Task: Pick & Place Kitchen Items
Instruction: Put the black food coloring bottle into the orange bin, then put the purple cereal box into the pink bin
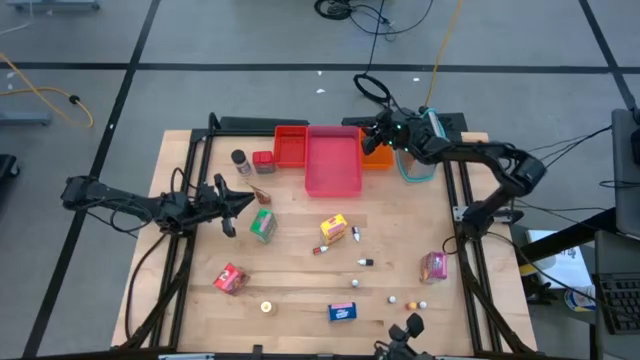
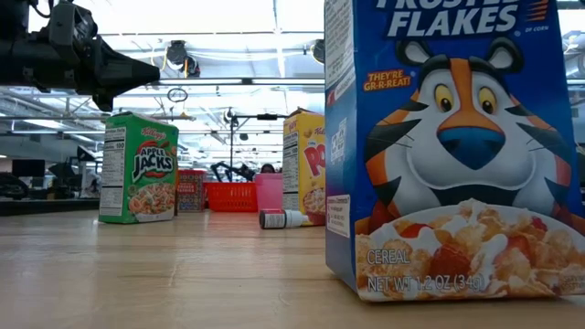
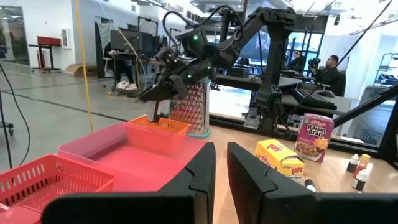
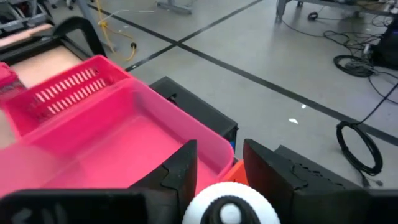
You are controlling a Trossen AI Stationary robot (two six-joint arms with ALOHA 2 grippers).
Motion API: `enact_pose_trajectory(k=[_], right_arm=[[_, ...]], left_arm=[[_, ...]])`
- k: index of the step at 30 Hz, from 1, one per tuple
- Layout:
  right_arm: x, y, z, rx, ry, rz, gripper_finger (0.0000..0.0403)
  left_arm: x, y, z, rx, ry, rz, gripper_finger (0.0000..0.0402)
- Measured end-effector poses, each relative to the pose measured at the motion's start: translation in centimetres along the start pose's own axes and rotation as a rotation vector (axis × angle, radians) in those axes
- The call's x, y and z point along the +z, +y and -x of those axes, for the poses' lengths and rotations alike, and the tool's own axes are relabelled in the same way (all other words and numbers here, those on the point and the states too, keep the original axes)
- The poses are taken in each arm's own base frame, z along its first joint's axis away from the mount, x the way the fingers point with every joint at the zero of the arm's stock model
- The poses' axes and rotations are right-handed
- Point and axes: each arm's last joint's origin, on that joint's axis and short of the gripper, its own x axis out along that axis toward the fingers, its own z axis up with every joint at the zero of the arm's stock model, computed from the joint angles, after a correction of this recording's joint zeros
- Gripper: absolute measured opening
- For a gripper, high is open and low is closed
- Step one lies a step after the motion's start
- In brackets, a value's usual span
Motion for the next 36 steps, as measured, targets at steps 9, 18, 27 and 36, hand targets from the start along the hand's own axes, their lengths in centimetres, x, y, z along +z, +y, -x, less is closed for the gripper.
enact_pose_trajectory(k=[9,18,27,36], right_arm=[[-1.4,-0.9,-1.9,-0.021,-0.006,-0.014,0.0114],[-1.5,-1.5,-3.0,-0.036,-0.01,-0.022,0.0119],[-0.8,-1.5,-3.9,-0.033,-0.024,-0.013,0.0135],[-0.7,-1.5,-3.9,-0.034,-0.027,0.01,0.014]], left_arm=[[0.0,0.0,0.0,0.0,0.0,0.0,0.004],[0.0,0.0,0.0,0.0,0.0,-0.005,0.004],[0.0,0.0,0.0,0.0,0.0,-0.01,0.004],[0.0,0.0,0.0,0.0,0.001,-0.01,0.004]])
